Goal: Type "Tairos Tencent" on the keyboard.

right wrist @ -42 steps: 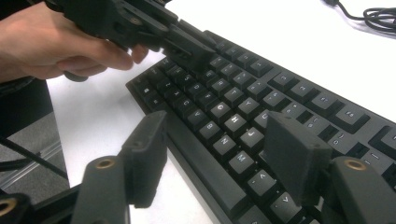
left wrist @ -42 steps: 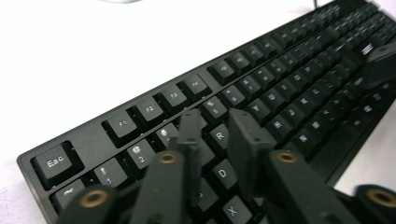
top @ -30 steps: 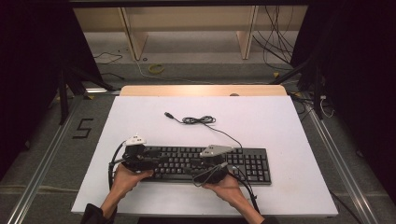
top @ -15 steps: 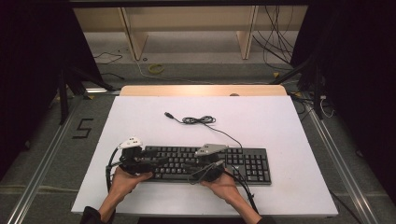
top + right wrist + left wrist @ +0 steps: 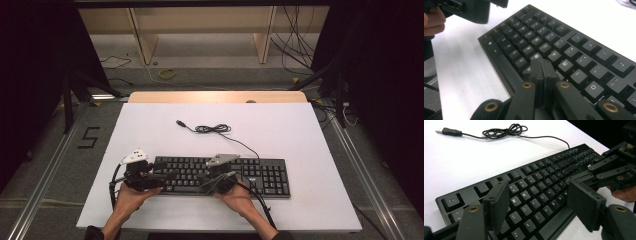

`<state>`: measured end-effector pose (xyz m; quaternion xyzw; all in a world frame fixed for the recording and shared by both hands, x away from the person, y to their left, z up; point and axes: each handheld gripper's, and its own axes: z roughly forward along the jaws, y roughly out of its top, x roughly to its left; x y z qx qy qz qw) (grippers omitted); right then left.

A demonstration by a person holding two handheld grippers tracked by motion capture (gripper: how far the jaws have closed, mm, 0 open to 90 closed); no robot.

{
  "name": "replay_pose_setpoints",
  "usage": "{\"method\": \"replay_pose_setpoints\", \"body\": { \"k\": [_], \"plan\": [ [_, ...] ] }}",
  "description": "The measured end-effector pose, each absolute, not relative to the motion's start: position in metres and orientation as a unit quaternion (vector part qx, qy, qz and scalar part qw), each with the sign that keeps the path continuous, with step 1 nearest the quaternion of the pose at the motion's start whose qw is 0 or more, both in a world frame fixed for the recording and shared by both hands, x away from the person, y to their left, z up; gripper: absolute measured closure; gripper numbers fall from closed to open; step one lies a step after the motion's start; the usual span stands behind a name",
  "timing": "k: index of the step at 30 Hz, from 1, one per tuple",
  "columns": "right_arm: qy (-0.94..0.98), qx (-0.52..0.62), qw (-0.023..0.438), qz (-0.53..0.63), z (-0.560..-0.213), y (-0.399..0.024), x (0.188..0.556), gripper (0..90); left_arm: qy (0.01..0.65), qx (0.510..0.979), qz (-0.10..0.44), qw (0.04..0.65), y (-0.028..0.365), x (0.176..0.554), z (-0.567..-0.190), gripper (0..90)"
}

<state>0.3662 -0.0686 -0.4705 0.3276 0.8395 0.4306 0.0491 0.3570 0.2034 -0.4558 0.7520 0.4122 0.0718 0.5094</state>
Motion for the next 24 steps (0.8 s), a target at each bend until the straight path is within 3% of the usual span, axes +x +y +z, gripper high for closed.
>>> {"method": "replay_pose_setpoints", "body": {
  "k": [24],
  "plan": [
    [0.855, 0.323, 0.053, 0.402, -0.485, -0.058, 0.367, 90.0, 0.41, 0.751, 0.071, 0.513, 0.208, 0.348, -0.459, 33.3]
  ]
}}
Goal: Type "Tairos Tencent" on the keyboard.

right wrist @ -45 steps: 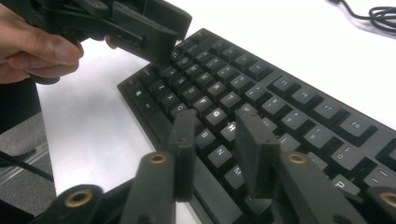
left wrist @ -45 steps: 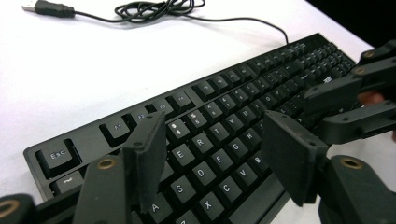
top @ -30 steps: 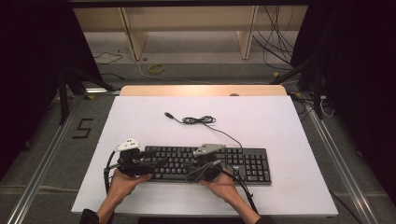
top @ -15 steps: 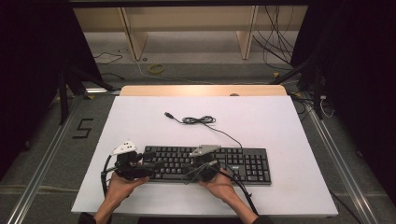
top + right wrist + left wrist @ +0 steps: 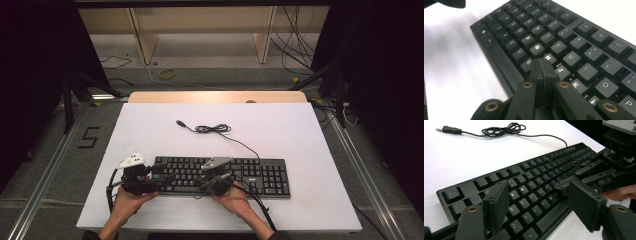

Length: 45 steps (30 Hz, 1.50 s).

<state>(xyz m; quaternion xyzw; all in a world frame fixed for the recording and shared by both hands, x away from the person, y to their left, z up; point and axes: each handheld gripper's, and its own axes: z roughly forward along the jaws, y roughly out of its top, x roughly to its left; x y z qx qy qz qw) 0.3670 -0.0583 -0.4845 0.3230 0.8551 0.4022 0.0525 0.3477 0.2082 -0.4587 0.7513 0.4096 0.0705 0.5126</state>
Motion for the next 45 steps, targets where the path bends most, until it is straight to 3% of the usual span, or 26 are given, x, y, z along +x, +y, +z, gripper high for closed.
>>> {"method": "replay_pose_setpoints", "body": {
  "k": [9, 33, 40, 45],
  "plan": [
    [0.852, 0.329, 0.052, 0.403, -0.483, -0.058, 0.366, 90.0, 0.411, 0.753, 0.072, 0.51, 0.209, 0.348, -0.46, 33.4],
    [0.834, 0.33, 0.046, 0.439, -0.47, -0.07, 0.361, 77.8, 0.408, 0.756, 0.08, 0.506, 0.208, 0.349, -0.46, 36.3],
    [0.832, 0.328, 0.044, 0.445, -0.466, -0.075, 0.359, 64.2, 0.405, 0.758, 0.081, 0.505, 0.208, 0.35, -0.459, 39.2],
    [0.83, 0.328, 0.047, 0.448, -0.464, -0.078, 0.358, 52.2, 0.394, 0.766, 0.085, 0.501, 0.205, 0.349, -0.456, 48.1]
  ]
}}
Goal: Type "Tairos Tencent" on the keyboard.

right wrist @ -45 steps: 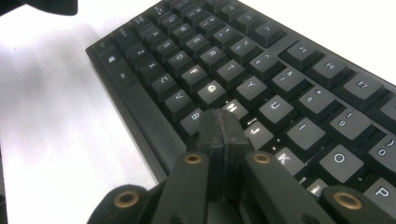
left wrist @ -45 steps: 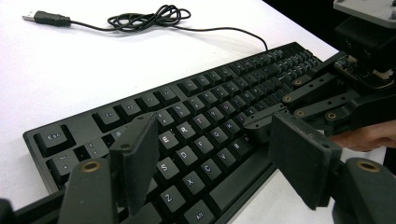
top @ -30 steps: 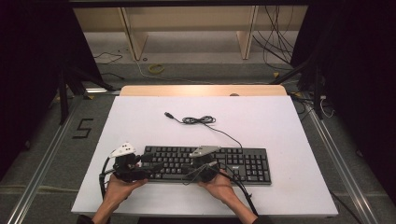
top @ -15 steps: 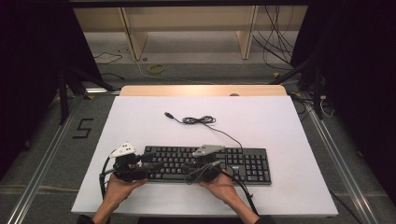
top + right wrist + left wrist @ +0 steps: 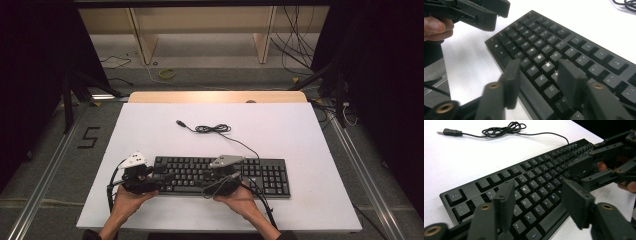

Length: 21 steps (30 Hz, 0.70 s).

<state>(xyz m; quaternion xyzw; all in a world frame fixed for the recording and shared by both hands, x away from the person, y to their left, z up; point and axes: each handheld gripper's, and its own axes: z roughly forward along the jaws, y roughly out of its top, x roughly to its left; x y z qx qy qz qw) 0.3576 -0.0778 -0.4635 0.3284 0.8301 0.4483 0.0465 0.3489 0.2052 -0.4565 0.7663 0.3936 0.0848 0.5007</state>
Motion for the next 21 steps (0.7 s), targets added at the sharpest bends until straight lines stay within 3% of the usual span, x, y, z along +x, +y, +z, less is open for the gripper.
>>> {"method": "replay_pose_setpoints", "body": {
  "k": [11, 21],
  "plan": [
    [0.821, 0.334, 0.055, 0.459, -0.459, -0.088, 0.353, 41.8, 0.375, 0.793, 0.084, 0.473, 0.197, 0.351, -0.456, 75.0],
    [0.817, 0.336, 0.058, 0.465, -0.459, -0.096, 0.348, 37.7, 0.361, 0.82, 0.069, 0.44, 0.186, 0.356, -0.461, 89.1]
  ]
}}
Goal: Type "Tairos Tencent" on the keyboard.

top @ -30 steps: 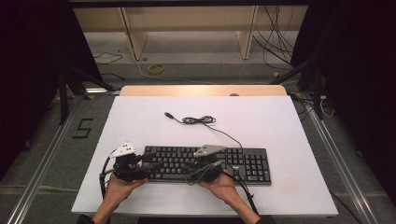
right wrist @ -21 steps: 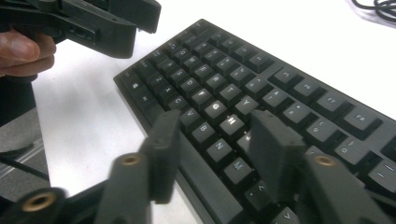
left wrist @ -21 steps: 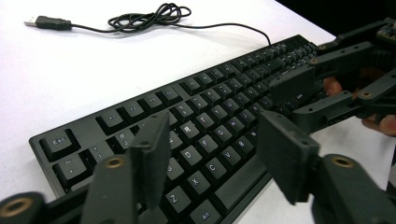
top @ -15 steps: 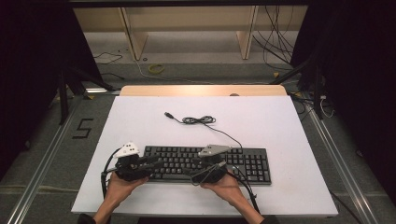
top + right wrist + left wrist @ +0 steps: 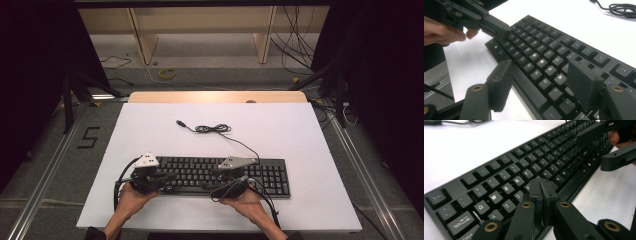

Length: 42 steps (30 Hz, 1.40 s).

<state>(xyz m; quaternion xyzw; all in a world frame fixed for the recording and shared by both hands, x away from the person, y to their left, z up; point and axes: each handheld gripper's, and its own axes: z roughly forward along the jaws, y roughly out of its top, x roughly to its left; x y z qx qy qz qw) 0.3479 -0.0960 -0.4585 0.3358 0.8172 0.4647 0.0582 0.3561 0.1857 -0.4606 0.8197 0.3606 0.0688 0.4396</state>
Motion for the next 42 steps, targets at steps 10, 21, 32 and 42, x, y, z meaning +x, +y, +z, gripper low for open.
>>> {"method": "replay_pose_setpoints", "body": {
  "k": [10, 21, 32, 42],
  "plan": [
    [0.816, 0.334, 0.059, 0.468, -0.459, -0.101, 0.342, 35.2, 0.352, 0.842, 0.06, 0.405, 0.171, 0.361, -0.467, 89.4],
    [0.812, 0.339, 0.059, 0.472, -0.458, -0.11, 0.337, 33.5, 0.361, 0.847, 0.059, 0.385, 0.169, 0.364, -0.472, 89.4],
    [0.812, 0.341, 0.059, 0.47, -0.46, -0.114, 0.335, 33.4, 0.36, 0.855, 0.065, 0.369, 0.166, 0.365, -0.476, 89.5],
    [0.812, 0.342, 0.06, 0.47, -0.459, -0.115, 0.334, 33.5, 0.365, 0.853, 0.075, 0.367, 0.164, 0.363, -0.474, 89.3]
  ]
}}
